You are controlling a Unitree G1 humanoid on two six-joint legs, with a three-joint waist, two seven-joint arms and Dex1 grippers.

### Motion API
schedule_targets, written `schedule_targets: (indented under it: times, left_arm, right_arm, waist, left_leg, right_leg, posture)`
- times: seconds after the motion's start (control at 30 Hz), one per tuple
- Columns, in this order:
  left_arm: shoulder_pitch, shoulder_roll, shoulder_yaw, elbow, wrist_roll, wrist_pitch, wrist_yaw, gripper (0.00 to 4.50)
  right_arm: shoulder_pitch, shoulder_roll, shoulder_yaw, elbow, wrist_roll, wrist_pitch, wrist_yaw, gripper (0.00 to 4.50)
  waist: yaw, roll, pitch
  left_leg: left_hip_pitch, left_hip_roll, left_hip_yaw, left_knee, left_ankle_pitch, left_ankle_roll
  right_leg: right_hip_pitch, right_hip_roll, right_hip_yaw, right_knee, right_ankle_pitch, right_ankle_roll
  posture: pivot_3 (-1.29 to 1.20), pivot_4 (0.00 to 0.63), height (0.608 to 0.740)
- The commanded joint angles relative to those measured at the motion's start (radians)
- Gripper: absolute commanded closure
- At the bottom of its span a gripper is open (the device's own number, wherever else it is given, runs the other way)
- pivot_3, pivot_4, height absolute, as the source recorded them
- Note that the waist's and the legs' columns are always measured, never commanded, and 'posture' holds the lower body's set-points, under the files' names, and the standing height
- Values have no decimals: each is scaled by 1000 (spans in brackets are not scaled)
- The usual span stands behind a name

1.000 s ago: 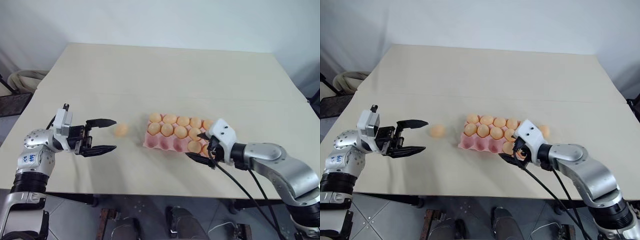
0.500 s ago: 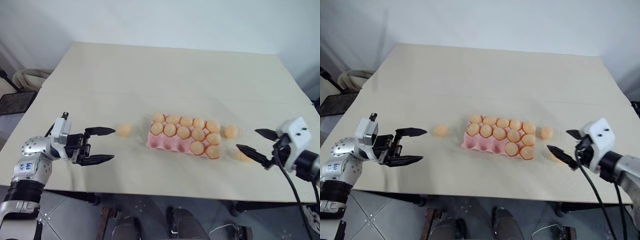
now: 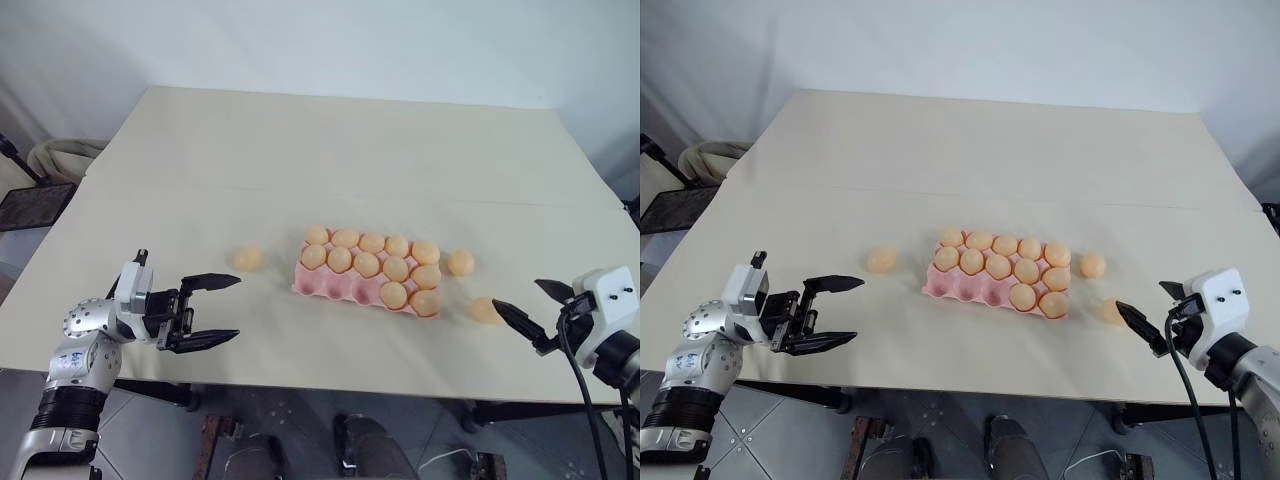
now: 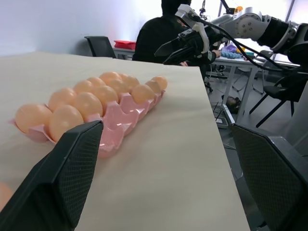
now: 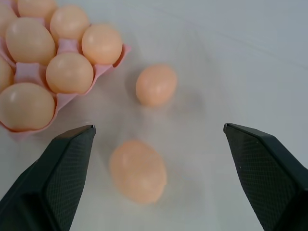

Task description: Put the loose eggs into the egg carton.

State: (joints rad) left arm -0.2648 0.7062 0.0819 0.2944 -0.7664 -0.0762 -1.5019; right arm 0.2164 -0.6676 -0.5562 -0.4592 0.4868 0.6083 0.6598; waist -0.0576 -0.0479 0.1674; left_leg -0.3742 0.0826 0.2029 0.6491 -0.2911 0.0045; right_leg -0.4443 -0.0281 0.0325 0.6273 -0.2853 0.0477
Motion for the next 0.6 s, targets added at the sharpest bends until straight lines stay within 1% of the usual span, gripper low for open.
schedule_targets:
  times: [0.03, 0.13, 0.27, 0.37, 0.5, 0.57, 0.6]
  left_arm:
    - [7, 0, 39, -37, 4, 10, -70, 0]
    - [9, -2, 48, -40, 9, 14, -72, 0]
    - [3, -10, 51, -43, 17, 19, -70, 0]
    - [-6, -19, 52, -44, 22, 26, -67, 0]
    - [-16, -35, 49, -33, 37, 25, -72, 0]
    - [-24, -44, 45, -36, 40, 30, -68, 0]
    - [-27, -49, 43, -41, 41, 32, -64, 0]
  right_arm:
    - [29, 23, -28, -61, 14, -38, -16, 28]
    - [84, 48, -51, -90, 19, -76, -5, 28]
    - [206, 114, -118, -137, 70, -156, 45, 28]
    - [277, 146, -132, -130, 59, -215, 60, 28]
    - [279, 156, -89, -118, 38, -251, 42, 28]
    - [231, 148, -33, -98, 9, -248, 16, 28]
    - [201, 144, -8, -81, -8, -248, 1, 28]
  waist:
    - [0, 0, 0]
    - [0, 0, 0]
    - [2, 0, 0]
    - [2, 0, 0]
    - [-5, 0, 0]
    - [-14, 0, 0]
    - [-19, 0, 0]
  left_leg:
    - [0, 0, 0, 0, -1, -1]
    - [0, 0, 0, 0, -1, -1]
    - [0, 0, 0, -1, -1, -1]
    - [0, 0, 0, -1, -1, -2]
    - [1, -1, 1, 0, -1, -1]
    - [2, -1, 1, 0, -1, -1]
    - [4, -1, 1, 0, -1, -1]
  right_leg:
    - [0, 0, 0, 0, 0, 0]
    - [0, 0, 0, 0, 0, 0]
    - [0, 0, 0, 0, 0, 0]
    - [1, 0, -1, 0, 0, 0]
    - [1, -1, 0, -1, -1, -2]
    - [2, -1, 1, -1, -2, -5]
    - [3, -1, 1, -1, -3, -9]
  posture:
    - [0, 150, 740]
    - [0, 150, 740]
    - [0, 150, 740]
    - [0, 150, 740]
    - [0, 150, 740]
    - [0, 150, 740]
    - [0, 150, 740]
